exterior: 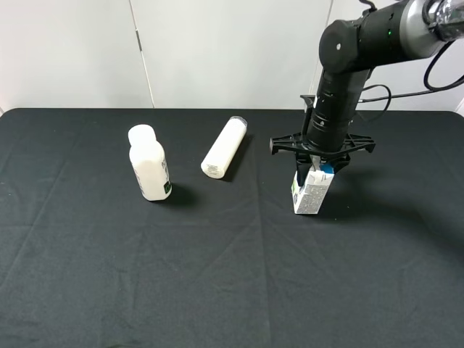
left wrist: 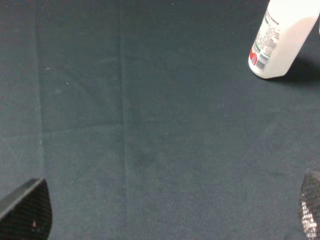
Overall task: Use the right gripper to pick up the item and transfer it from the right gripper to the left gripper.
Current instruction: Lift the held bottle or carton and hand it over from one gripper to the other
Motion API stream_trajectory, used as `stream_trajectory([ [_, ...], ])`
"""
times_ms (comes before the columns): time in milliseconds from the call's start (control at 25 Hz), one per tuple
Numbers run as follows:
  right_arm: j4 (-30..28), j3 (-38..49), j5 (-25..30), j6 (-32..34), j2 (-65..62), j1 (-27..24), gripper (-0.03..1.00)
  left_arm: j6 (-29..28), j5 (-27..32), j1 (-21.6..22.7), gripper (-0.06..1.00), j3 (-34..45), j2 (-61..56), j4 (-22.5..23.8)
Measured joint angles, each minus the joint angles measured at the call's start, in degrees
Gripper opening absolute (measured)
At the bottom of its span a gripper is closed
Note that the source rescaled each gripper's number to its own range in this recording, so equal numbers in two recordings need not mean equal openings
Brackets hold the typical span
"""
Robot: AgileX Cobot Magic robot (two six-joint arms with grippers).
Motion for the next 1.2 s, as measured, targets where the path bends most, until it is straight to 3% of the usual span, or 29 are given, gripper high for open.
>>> stream_trajectory([
  [400, 0.06, -5.56, 6.98, -2.90, -5.54, 0.00, 0.05, 0.00, 0.00, 0.00, 0.97, 0.00, 0.00, 0.00],
  [680, 0.22, -5.56, 8.72, -6.69, -8.95, 0.00, 0.05, 0.00, 0.00, 0.00, 0.97, 0.00, 0.00, 0.00],
  [1200, 6.16, -5.62, 11.65, -21.53, -14.46, 0.00, 0.05, 0.00, 0.00, 0.00, 0.97, 0.00, 0.00, 0.00],
])
